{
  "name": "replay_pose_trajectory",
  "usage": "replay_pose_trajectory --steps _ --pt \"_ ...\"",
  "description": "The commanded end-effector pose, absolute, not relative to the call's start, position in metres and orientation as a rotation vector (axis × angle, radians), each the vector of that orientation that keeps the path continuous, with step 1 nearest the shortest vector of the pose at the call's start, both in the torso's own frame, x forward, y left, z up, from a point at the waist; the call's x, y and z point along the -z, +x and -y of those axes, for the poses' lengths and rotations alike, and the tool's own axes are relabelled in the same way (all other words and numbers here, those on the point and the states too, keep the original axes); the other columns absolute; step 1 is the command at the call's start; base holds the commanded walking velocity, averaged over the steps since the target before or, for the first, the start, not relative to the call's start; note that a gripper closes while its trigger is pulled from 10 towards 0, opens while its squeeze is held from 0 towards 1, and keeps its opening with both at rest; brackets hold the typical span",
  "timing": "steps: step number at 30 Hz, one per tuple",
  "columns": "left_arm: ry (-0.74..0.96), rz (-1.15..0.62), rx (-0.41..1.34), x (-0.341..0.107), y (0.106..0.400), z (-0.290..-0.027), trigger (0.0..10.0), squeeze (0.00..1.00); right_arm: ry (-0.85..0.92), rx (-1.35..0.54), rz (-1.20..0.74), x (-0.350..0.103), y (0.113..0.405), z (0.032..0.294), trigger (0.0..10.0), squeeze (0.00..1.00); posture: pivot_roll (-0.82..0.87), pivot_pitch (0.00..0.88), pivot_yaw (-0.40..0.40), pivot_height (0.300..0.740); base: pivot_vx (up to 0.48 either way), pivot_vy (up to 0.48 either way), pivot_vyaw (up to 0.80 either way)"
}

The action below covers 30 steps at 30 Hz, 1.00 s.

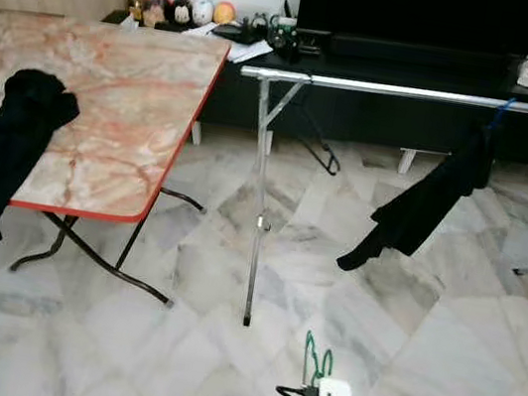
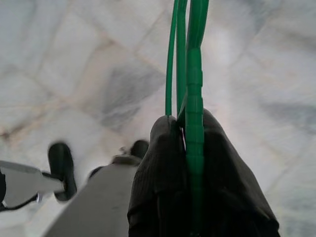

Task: Hang hanger

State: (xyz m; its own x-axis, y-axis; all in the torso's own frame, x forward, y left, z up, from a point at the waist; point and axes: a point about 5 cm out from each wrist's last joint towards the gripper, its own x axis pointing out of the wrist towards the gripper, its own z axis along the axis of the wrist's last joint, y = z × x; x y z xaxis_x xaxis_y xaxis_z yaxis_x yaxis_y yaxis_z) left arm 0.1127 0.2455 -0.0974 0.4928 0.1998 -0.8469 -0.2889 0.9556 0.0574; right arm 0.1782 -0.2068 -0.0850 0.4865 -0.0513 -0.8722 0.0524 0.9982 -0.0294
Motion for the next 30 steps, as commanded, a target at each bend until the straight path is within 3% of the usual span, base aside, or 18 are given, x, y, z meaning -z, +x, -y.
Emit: replay_pose_trajectory --steps 1,8,15,18,19,22,28,30 --pt "-0.08 -1.028 -0.313 0.097 0.109 -0.251 10.0 0.0 0.005 0.047 -1.046 0.083 0.184 0.201 10.0 0.0 -0.07 0.0 0.041 0.74 0.0 -0.292 0.0" --pt "-0.067 -1.006 -0.32 0.095 0.111 -0.256 10.0 0.0 -0.004 0.048 -1.042 0.083 0.185 0.202 10.0 0.0 -0.07 0.0 0.039 0.74 0.0 -0.276 0.0" --pt "-0.054 -0.954 -0.333 0.089 0.121 -0.264 10.0 0.0 -0.018 0.045 -1.02 0.079 0.191 0.205 10.0 0.0 -0.07 0.0 0.038 0.74 0.0 0.0 0.0" --pt "0.221 -0.724 -0.219 0.056 0.171 -0.28 10.0 0.0 -0.14 0.017 -0.939 0.061 0.216 0.225 10.0 0.0 -0.08 0.0 0.032 0.74 0.0 0.0 0.0" --pt "0.301 -0.573 -0.168 0.036 0.199 -0.277 10.0 0.0 -0.193 0.001 -0.907 0.054 0.224 0.232 10.0 0.0 -0.08 0.0 0.032 0.74 0.0 0.0 0.0" --pt "0.37 -0.405 -0.109 0.009 0.225 -0.267 10.0 0.0 -0.314 -0.09 -0.862 0.047 0.232 0.233 10.0 0.0 -0.06 0.0 0.021 0.74 0.0 0.0 0.0" --pt "0.453 -0.226 0.012 -0.026 0.239 -0.249 10.0 0.0 -0.402 -0.199 -0.768 0.03 0.248 0.239 10.0 0.0 -0.07 0.0 0.02 0.74 0.0 0.0 0.0" --pt "0.456 -0.187 0.105 -0.037 0.24 -0.237 10.0 0.0 -0.426 -0.319 -0.727 0.018 0.26 0.24 10.0 0.0 -0.08 0.0 0.021 0.74 0.0 0.0 0.0"
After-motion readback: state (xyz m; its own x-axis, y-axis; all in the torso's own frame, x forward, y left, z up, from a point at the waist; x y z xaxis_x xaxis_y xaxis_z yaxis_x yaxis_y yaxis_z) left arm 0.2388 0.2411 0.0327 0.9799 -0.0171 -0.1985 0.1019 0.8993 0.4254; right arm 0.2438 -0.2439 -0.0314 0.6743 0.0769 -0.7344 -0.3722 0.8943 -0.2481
